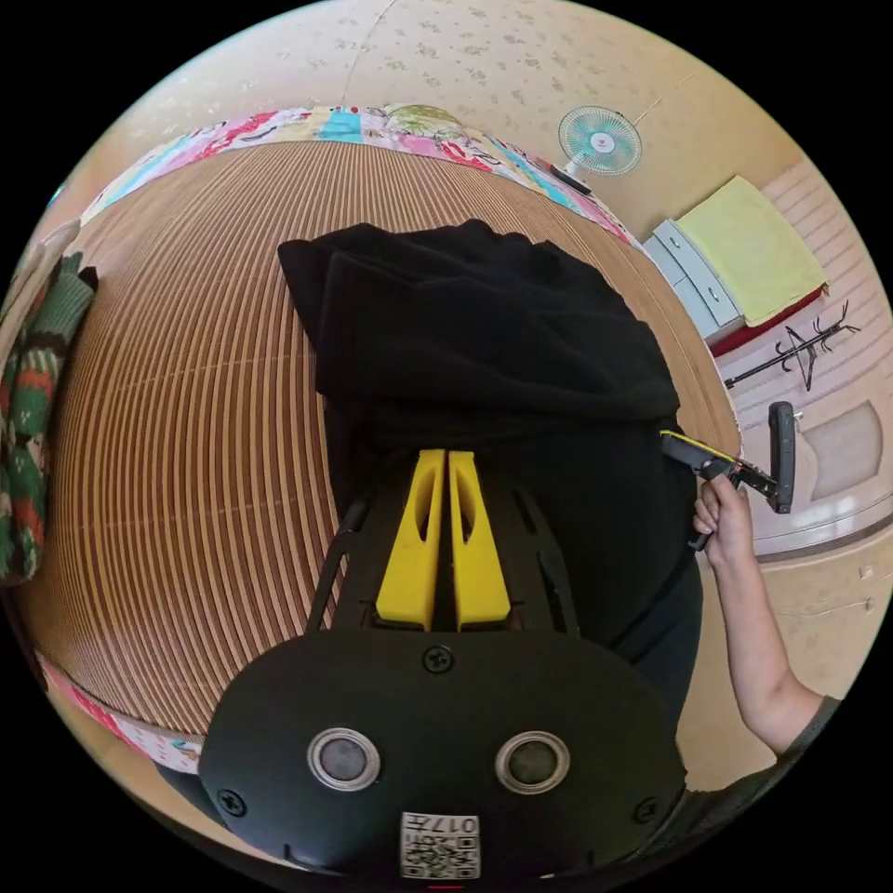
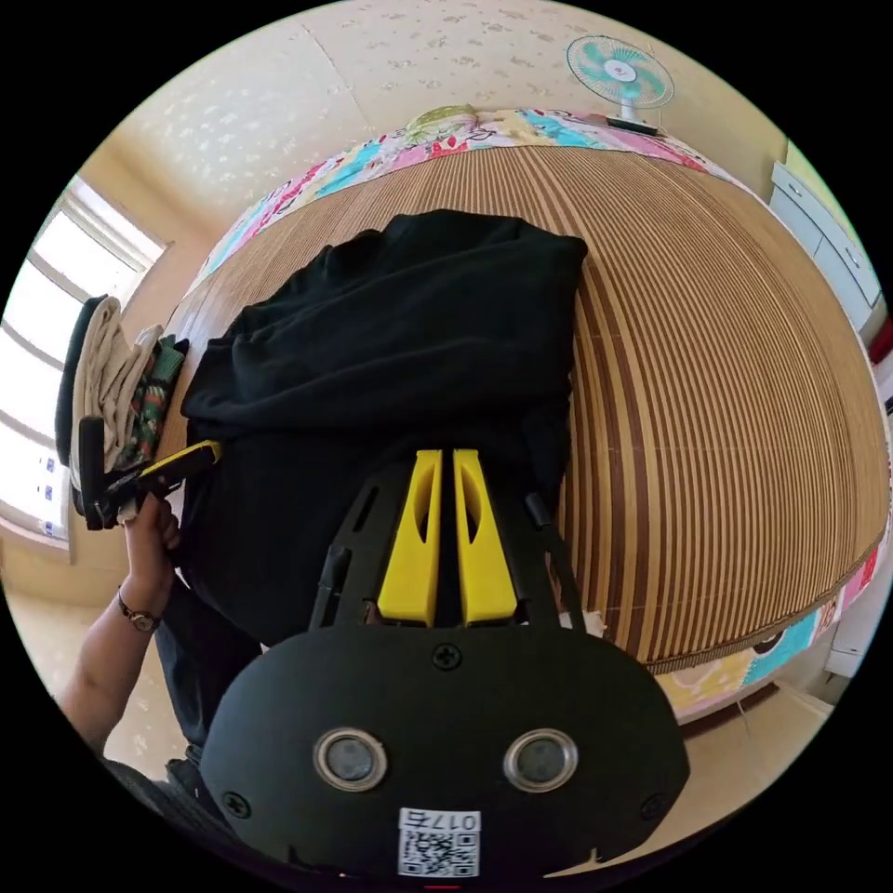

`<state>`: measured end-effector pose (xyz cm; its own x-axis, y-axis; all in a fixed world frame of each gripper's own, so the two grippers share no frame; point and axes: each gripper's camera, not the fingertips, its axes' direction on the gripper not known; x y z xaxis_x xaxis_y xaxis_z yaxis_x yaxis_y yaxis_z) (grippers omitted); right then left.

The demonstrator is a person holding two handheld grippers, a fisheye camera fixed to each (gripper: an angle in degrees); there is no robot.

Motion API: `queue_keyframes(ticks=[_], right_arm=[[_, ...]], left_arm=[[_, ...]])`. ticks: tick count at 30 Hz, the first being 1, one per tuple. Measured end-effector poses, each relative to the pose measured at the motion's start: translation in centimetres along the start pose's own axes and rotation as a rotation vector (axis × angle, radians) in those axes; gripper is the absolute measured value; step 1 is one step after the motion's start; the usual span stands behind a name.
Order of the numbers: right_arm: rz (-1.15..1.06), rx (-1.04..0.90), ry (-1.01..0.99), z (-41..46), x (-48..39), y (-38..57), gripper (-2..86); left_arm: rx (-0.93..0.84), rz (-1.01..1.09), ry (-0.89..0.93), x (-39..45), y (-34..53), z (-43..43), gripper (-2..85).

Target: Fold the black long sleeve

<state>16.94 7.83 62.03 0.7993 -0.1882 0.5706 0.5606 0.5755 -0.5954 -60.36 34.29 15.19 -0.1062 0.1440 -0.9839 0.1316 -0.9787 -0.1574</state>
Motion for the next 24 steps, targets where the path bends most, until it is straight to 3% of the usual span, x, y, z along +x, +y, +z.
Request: queue_keyframes(ticks=[4,11,19,24], right_arm=[[0.011,0.126,-0.096,0.7,2.3,-1.6,1.1],[-0.022,0.165,-0.100,1.0,3.2,-3.9,1.4],[-0.018,0.184,-0.167,1.2,5.3,-5.1,1.2],[-0.013,0.188,-0.184,1.3,6.0,-5.2,1.0]], left_arm=[[0.018,-0.018,0.028,-1.0,-3.4,0.7,-1.0],[0.091,0.119,-0.230,3.7,-5.9,2.2,-1.0],[0.079,0.088,0.018,2.2,-3.9,0.9,-0.9],[0.321,0.123,0.115,2.1,-2.8,-5.0,1.0]])
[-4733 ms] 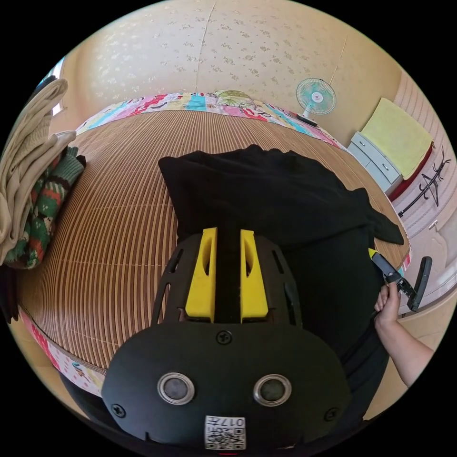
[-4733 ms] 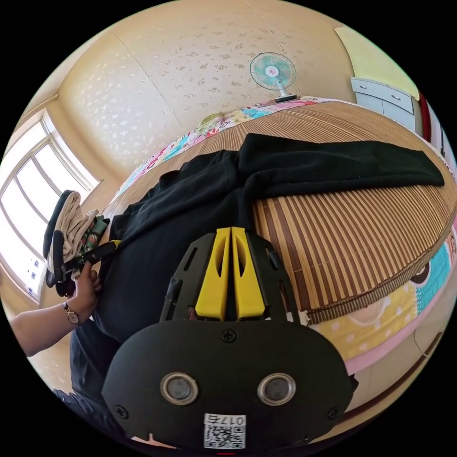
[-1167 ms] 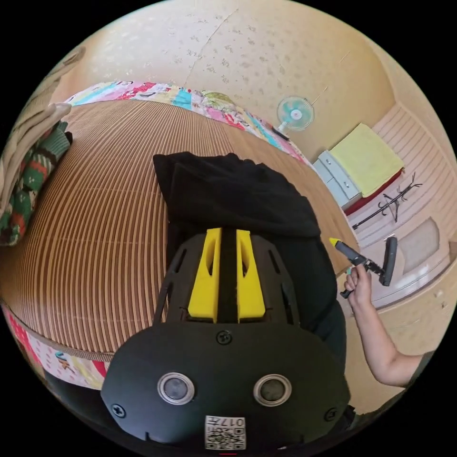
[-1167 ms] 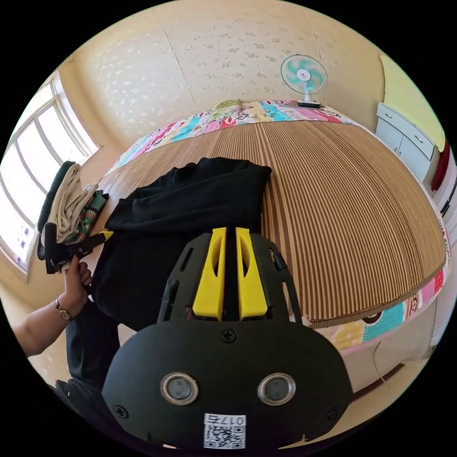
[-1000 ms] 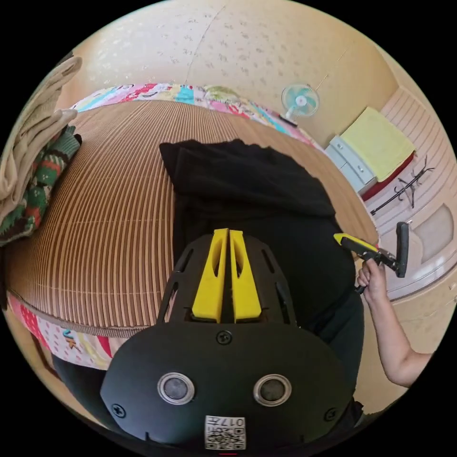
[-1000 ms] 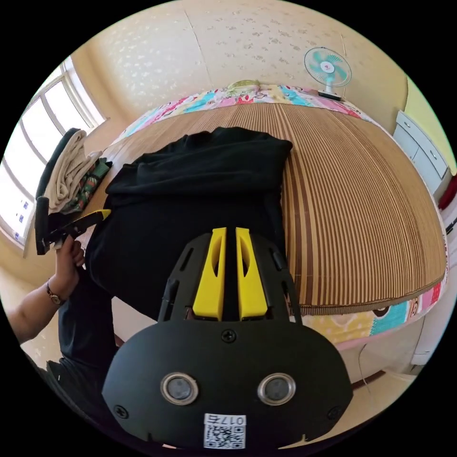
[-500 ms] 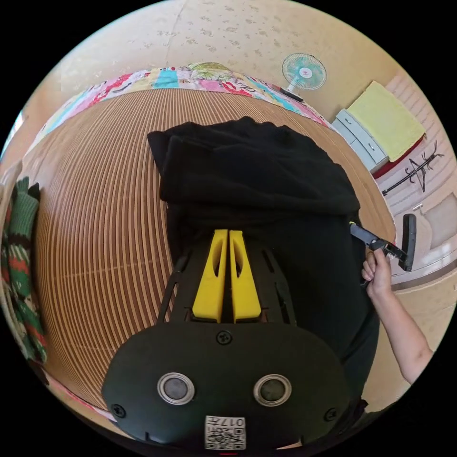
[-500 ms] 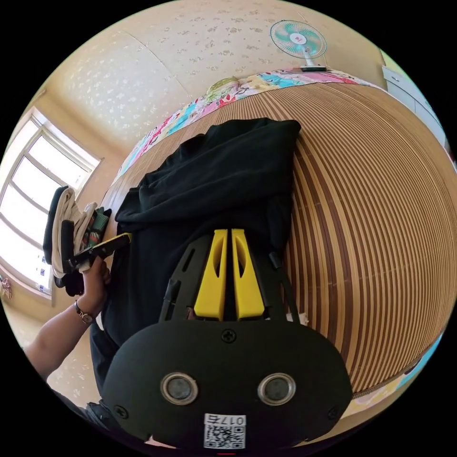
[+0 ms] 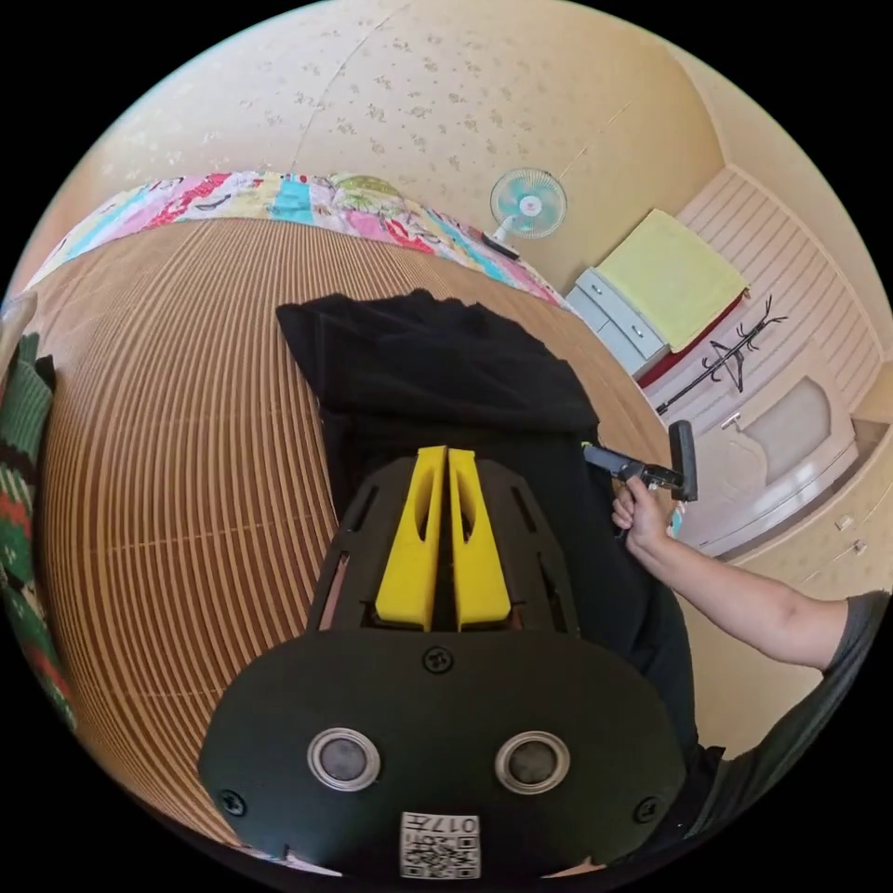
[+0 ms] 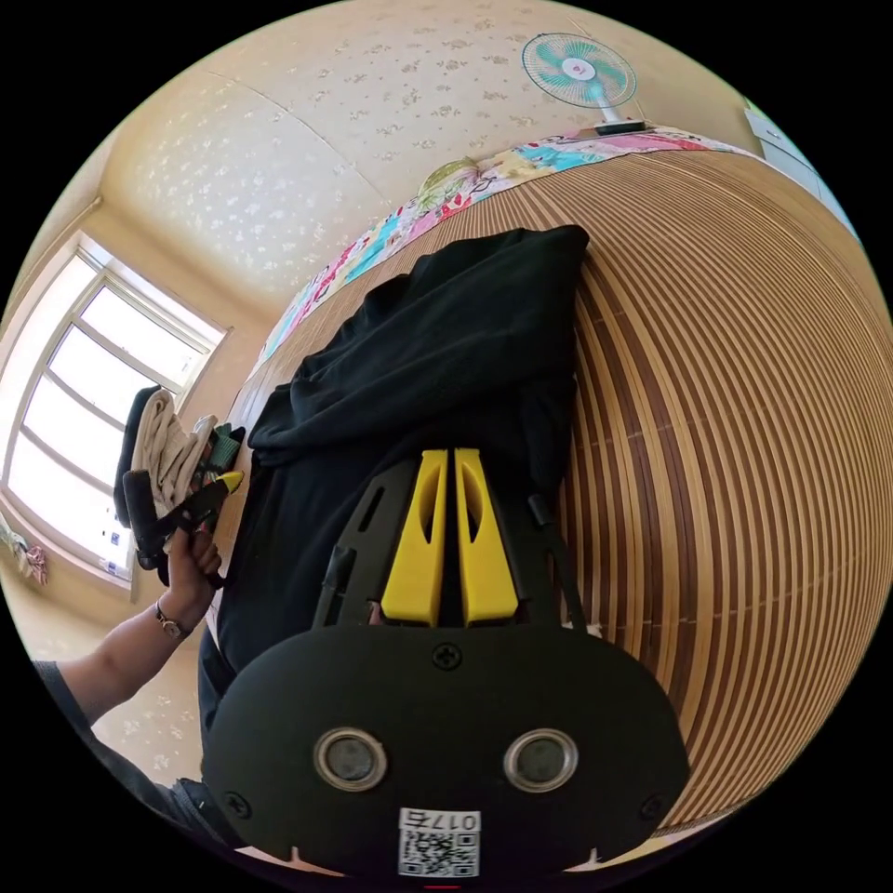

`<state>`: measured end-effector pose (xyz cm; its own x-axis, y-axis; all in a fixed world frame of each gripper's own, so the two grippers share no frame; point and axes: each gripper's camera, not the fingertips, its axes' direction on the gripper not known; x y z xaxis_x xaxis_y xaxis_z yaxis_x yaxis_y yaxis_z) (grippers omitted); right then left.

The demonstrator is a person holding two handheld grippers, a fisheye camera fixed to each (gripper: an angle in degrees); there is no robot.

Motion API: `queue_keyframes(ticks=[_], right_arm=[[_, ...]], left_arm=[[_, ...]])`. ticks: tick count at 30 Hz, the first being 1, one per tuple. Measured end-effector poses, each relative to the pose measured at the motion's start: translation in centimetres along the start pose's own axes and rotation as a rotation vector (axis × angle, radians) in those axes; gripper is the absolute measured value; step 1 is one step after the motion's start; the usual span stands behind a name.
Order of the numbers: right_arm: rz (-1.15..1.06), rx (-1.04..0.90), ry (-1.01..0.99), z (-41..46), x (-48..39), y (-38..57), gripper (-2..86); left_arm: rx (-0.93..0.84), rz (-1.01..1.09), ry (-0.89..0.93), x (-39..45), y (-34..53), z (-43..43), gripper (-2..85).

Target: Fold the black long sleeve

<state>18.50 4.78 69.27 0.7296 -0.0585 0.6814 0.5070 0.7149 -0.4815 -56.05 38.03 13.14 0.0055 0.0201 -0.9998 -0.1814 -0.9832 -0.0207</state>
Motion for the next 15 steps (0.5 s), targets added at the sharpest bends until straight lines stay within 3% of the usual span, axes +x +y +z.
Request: queue_keyframes(ticks=[2,6,10,12,15], right_arm=[[-0.006,0.001,0.014,0.1,-0.1,0.0,1.0],[-0.002,0.001,0.006,0.2,0.2,-0.1,1.0],[-0.003,0.004,0.004,0.5,0.3,-0.1,1.0],[-0.002,0.007,-0.001,0.6,0.4,-0.1,1.0],[0.000,0.008,-0.013,0.9,0.6,-0.1,1.1]], left_arm=[[0.045,-0.008,-0.031,-0.1,-2.5,-0.7,5.8],[-0.039,-0.045,-0.168,-1.0,-8.5,2.8,9.8],[-0.150,-0.071,-0.285,-2.2,-11.2,6.8,9.9],[-0.291,-0.083,-0.321,-3.0,-11.7,10.3,9.1],[-0.244,-0.046,-0.335,-1.9,-11.2,10.3,6.9]])
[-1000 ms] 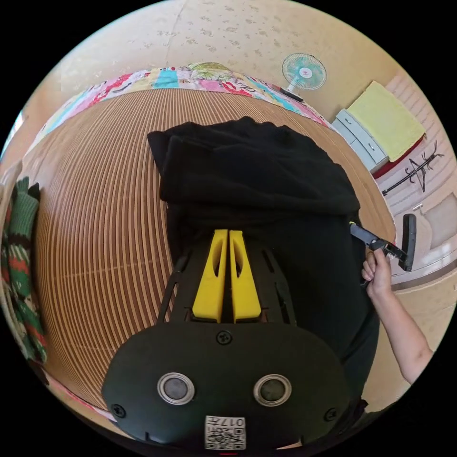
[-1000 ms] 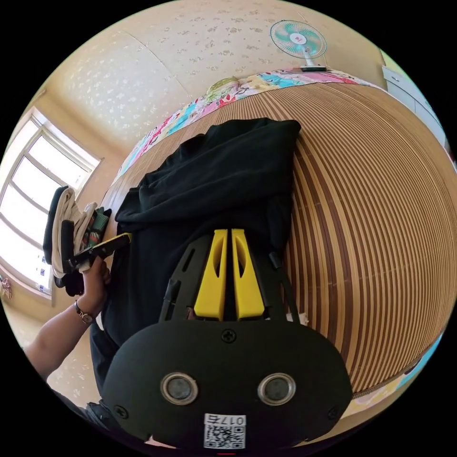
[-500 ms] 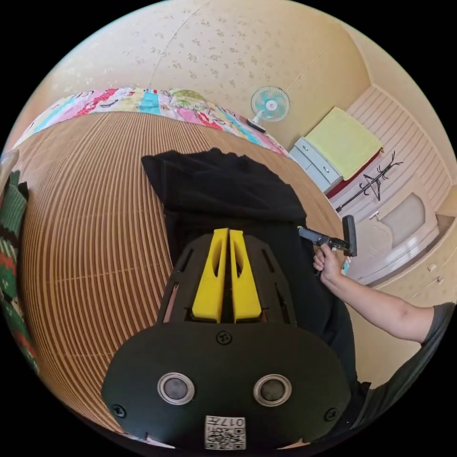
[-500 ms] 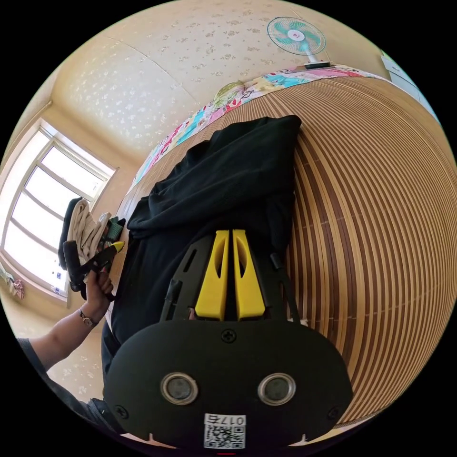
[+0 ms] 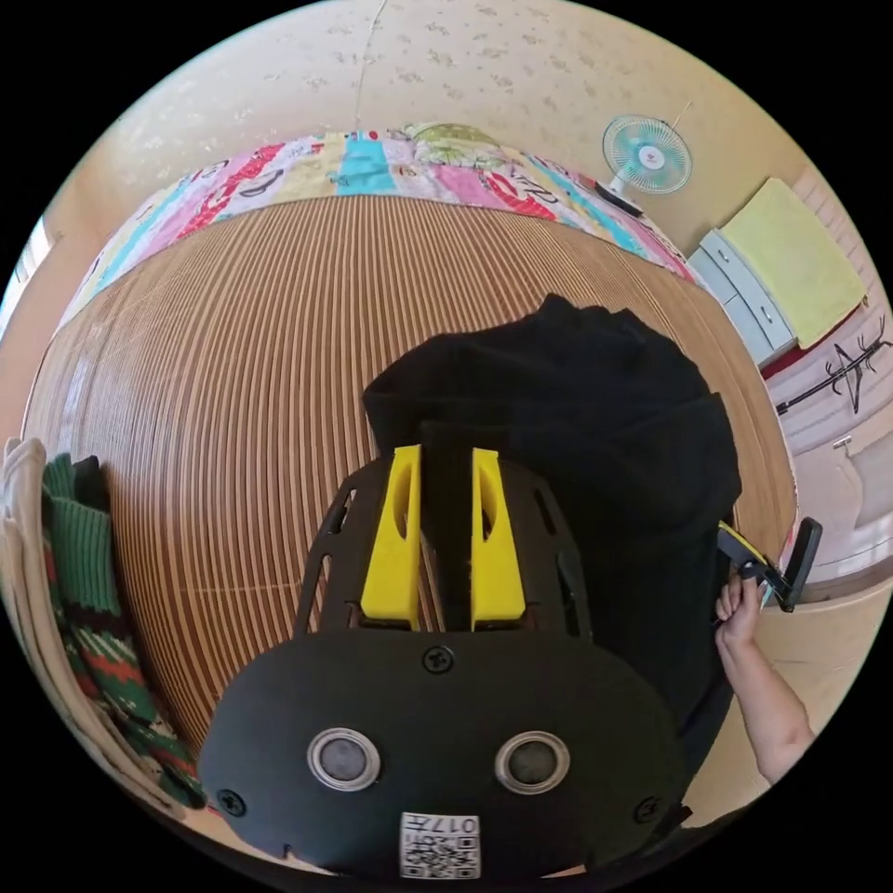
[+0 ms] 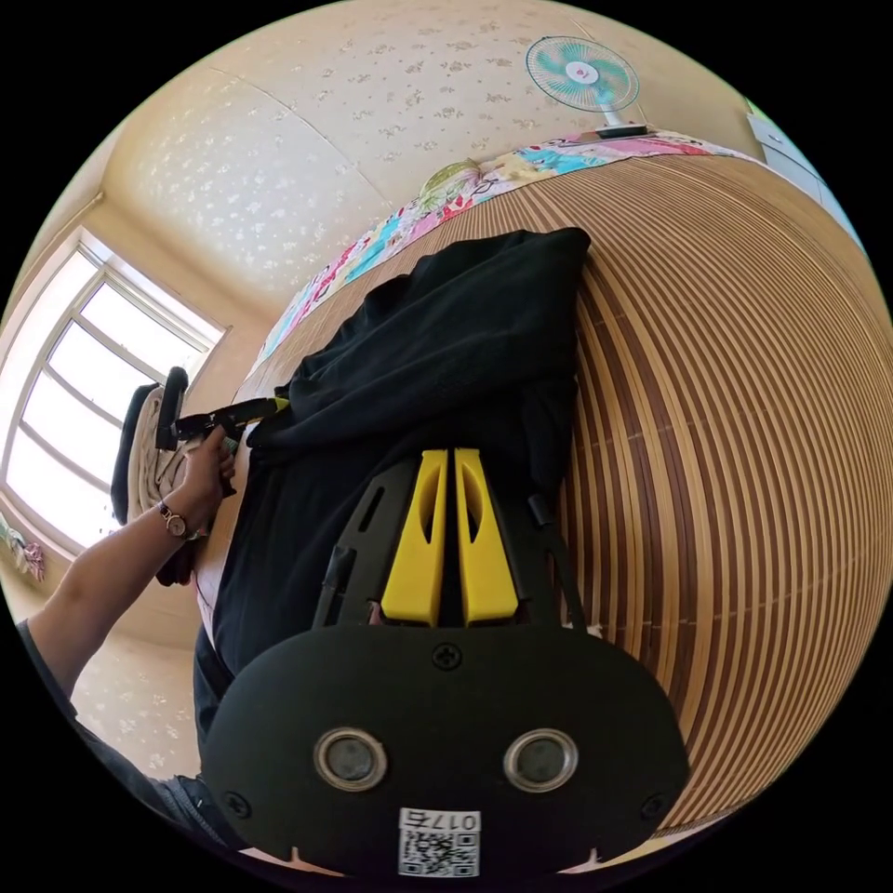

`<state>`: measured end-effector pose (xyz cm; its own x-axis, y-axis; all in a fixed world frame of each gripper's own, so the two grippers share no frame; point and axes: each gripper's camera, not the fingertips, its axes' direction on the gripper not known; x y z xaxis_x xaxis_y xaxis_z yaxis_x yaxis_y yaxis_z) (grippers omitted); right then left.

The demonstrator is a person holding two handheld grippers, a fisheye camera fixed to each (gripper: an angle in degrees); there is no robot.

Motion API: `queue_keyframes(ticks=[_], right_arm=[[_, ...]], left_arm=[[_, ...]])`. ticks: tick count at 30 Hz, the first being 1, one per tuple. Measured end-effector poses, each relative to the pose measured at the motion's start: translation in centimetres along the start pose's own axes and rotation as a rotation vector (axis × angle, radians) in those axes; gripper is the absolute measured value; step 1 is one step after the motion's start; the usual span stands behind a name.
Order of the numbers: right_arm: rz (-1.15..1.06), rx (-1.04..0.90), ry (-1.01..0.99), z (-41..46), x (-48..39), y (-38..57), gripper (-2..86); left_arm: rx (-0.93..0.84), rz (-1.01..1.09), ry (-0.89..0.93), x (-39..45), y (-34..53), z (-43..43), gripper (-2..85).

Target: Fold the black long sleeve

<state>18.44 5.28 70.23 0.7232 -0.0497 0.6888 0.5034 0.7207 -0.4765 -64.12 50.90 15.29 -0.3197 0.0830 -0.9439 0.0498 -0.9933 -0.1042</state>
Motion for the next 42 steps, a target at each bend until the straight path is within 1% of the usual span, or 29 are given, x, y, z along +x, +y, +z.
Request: queue_keyframes(ticks=[1,2,3,4,5,6,8,10,13,15,19,21,24,27,31,34,35,36,37,40,41,42], right_arm=[[-0.002,0.000,0.001,0.1,0.0,0.0,1.1],[-0.003,0.000,0.003,0.2,-0.1,0.0,1.1],[-0.005,0.001,0.006,0.4,-0.1,-0.1,1.1],[-0.006,0.001,0.005,0.5,-0.2,-0.1,1.2],[-0.007,0.001,0.004,0.6,-0.2,-0.1,1.2],[-0.007,0.000,0.002,0.7,-0.2,-0.1,1.2],[-0.008,0.000,0.001,0.9,-0.2,-0.2,1.3],[-0.008,0.000,0.002,1.2,-0.3,-0.1,1.4],[-0.007,0.000,-0.001,1.5,-0.4,0.0,1.7],[-0.008,0.002,0.001,1.7,-0.5,0.1,1.8],[-0.005,0.001,-0.002,2.2,-0.6,0.3,1.6],[-0.004,0.000,-0.005,2.4,-0.7,0.3,1.6],[0.005,-0.001,-0.021,2.6,-0.6,0.5,1.5],[0.017,-0.001,-0.048,2.7,-0.4,0.6,1.5],[0.021,0.006,-0.057,2.9,-0.5,1.1,1.5],[0.019,0.007,-0.051,3.1,-0.9,1.4,1.6],[0.010,0.002,-0.036,3.2,-1.2,1.5,1.5],[-0.012,-0.014,0.006,3.5,-2.0,1.5,1.5],[-0.036,-0.026,0.061,3.7,-3.0,1.6,1.6],[-0.096,-0.118,0.190,3.8,-5.6,1.7,1.7],[-0.107,-0.131,0.218,3.5,-6.1,1.9,1.8],[-0.130,-0.124,0.271,2.1,-7.2,2.8,1.9]], left_arm=[[0.012,0.000,0.010,0.1,0.1,-0.3,6.1],[0.084,-0.005,0.031,0.2,0.6,-1.7,5.2],[0.203,-0.025,0.064,0.0,1.7,-3.6,5.0],[0.249,-0.045,0.092,-0.3,2.2,-4.3,5.0],[0.276,-0.106,0.170,-1.5,2.7,-4.6,5.0],[0.239,-0.174,0.237,-3.0,2.9,-4.0,5.1],[0.174,-0.238,0.282,-5.1,3.3,-2.7,5.1],[0.154,-0.245,0.270,-6.3,4.3,-2.5,5.0],[0.175,-0.185,0.237,-7.0,7.3,-4.1,4.8],[0.151,-0.092,0.259,-6.7,10.9,-5.4,4.9],[0.118,0.015,0.280,-5.1,18.3,-8.2,5.5],[0.063,0.060,0.348,-3.7,23.6,-9.3,7.6],[0.042,0.047,0.382,-2.7,30.3,-10.3,10.0],[0.000,0.016,0.397,-2.7,34.6,-10.0,12.5],[0.016,-0.096,0.397,-4.4,37.2,-10.1,13.2],[-0.109,-0.068,0.352,-5.1,36.6,-8.8,13.6],[-0.193,-0.068,0.352,-5.4,36.2,-7.6,15.5],[-0.251,-0.080,0.366,-5.8,35.9,-6.5,16.6],[-0.262,-0.084,0.379,-6.0,35.8,-6.1,16.7],[-0.267,-0.084,0.479,-7.0,34.9,-4.5,12.0],[-0.270,-0.090,0.536,-7.6,34.5,-4.0,7.7],[-0.277,-0.098,0.611,-8.4,34.3,-3.4,5.6]])
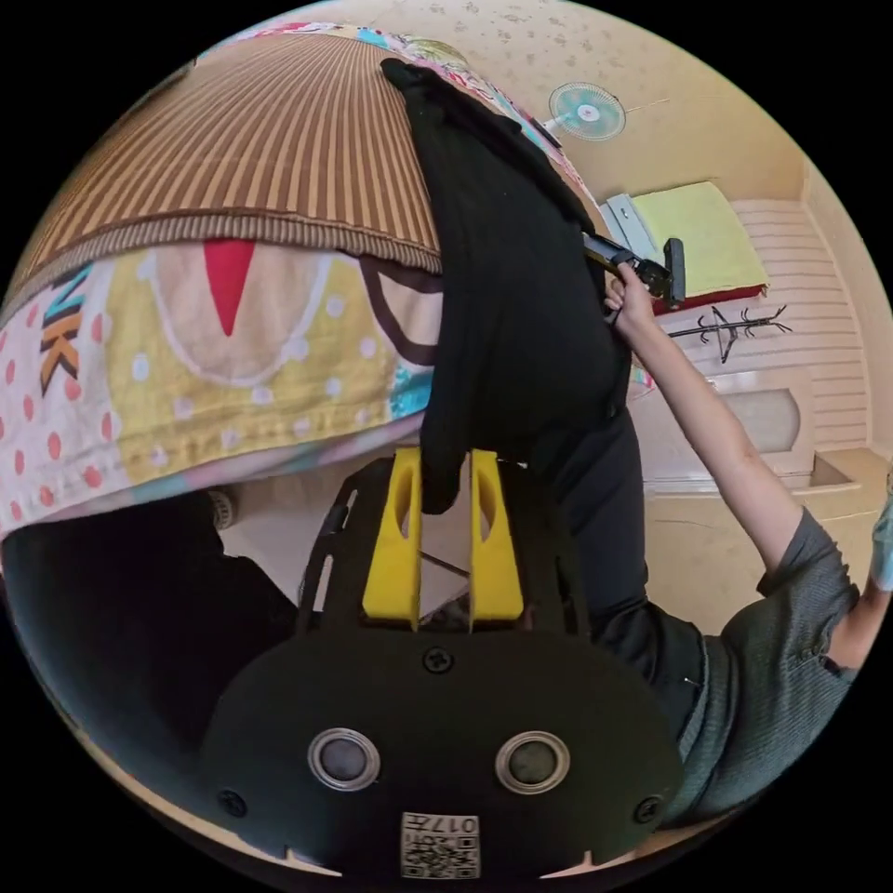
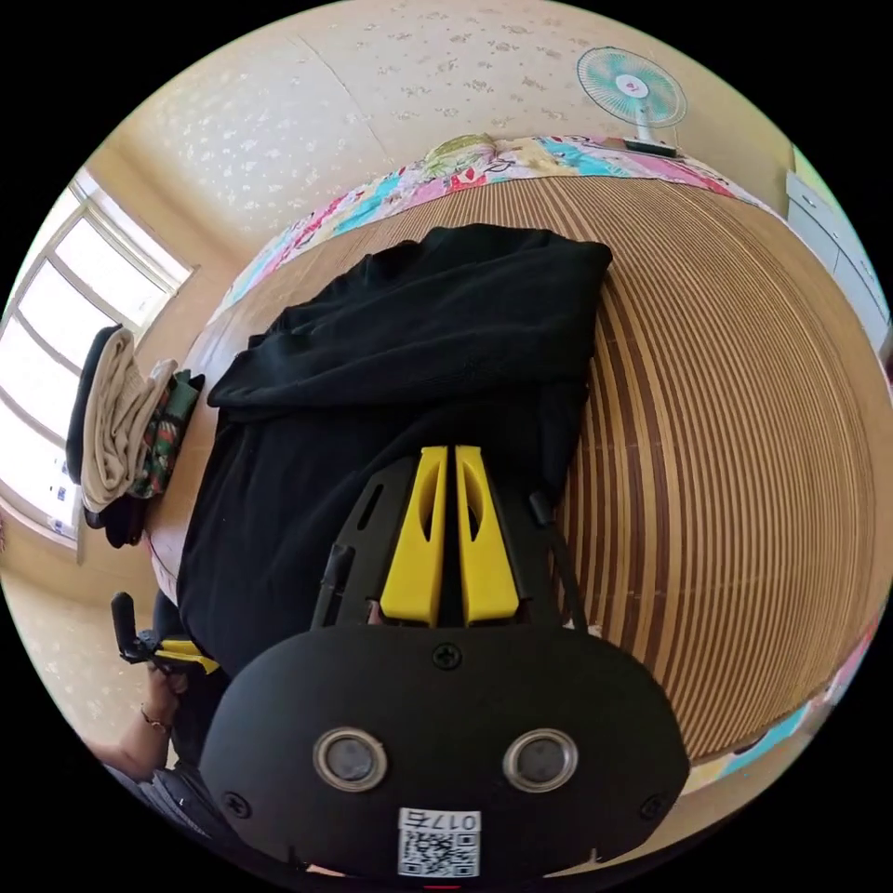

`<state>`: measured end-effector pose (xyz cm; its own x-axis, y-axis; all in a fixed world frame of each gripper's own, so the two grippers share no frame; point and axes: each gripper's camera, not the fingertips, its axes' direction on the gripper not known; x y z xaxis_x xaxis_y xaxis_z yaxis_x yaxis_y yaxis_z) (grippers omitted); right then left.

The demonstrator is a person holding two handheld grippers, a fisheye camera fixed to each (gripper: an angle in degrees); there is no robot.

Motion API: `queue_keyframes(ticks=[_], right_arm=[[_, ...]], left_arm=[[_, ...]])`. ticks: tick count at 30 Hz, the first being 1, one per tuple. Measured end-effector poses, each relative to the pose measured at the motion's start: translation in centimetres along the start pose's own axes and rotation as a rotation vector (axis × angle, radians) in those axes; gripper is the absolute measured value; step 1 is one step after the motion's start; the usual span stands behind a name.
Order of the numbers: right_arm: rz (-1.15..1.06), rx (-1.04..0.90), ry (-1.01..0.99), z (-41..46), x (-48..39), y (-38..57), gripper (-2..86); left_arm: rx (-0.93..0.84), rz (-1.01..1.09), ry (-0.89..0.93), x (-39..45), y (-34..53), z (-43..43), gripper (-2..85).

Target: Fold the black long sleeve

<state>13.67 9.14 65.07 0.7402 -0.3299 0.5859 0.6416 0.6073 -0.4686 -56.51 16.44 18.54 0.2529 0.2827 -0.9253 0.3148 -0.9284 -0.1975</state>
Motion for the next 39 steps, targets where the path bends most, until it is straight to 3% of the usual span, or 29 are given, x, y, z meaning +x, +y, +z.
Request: queue_keyframes(ticks=[3,6,12,17,20,23,25,28,31,34,37,39], right_arm=[[-0.031,0.131,0.082,-6.3,-1.5,6.4,2.7],[0.087,0.180,0.055,-11.3,-0.5,14.6,6.3],[0.339,-0.010,-0.288,-9.8,1.9,24.8,16.7],[0.331,-0.220,-0.137,-6.1,-0.2,25.6,12.0],[0.313,-0.097,-0.215,-9.5,1.2,26.3,5.0],[0.192,0.157,-0.450,-16.4,3.7,28.1,3.6],[0.019,0.361,-0.761,-21.5,6.4,30.4,3.0],[-0.123,0.558,-1.103,-24.6,9.6,33.8,2.4],[-0.123,0.673,-1.303,-24.2,11.4,36.1,2.1],[0.072,0.646,-1.241,-21.0,12.7,36.7,2.0],[0.240,0.609,-1.126,-18.3,14.0,35.2,2.0],[0.260,0.642,-1.092,-18.3,14.6,32.9,2.1]], left_arm=[[-0.053,0.099,0.314,-1.3,-0.8,-0.1,4.0],[-0.025,0.179,0.479,-1.9,-0.6,-2.0,3.8],[0.029,0.245,0.563,-2.9,-0.4,-5.6,3.8],[0.041,0.261,0.541,-2.5,-0.5,-7.4,3.7],[0.102,0.254,0.547,-2.7,0.5,-9.9,3.5],[0.198,0.253,0.558,-3.3,2.5,-13.6,3.3],[0.260,0.272,0.616,-3.6,3.8,-15.9,3.2],[0.374,0.351,0.809,-3.8,5.7,-19.1,3.1],[0.516,0.436,1.055,-4.3,7.1,-21.0,2.9],[0.546,0.387,1.022,-4.3,6.8,-20.5,2.9],[0.550,0.214,0.812,-5.3,5.2,-19.1,3.1],[0.633,0.158,0.870,-6.4,2.9,-18.5,3.1]])
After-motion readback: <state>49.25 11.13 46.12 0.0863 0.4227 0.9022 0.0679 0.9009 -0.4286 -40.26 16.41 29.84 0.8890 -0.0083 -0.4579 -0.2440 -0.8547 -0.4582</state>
